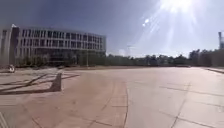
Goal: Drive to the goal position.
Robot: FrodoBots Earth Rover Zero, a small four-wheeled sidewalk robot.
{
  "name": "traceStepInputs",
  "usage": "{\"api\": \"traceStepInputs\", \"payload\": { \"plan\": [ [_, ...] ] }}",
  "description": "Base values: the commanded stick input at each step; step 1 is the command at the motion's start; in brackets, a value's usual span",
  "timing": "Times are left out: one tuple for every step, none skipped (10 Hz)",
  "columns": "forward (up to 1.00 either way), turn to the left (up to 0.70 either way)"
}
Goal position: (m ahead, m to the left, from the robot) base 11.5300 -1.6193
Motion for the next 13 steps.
{"api": "traceStepInputs", "payload": {
  "plan": [
    [0.70,-0.13],
    [0.70,-0.13],
    [0.70,-0.13],
    [0.70,-0.12],
    [0.70,-0.12],
    [0.70,-0.12],
    [0.70,-0.12],
    [0.70,-0.12],
    [0.70,-0.12],
    [0.70,-0.12],
    [0.70,-0.12],
    [0.70,-0.12],
    [0.70,-0.12]
  ]
}}
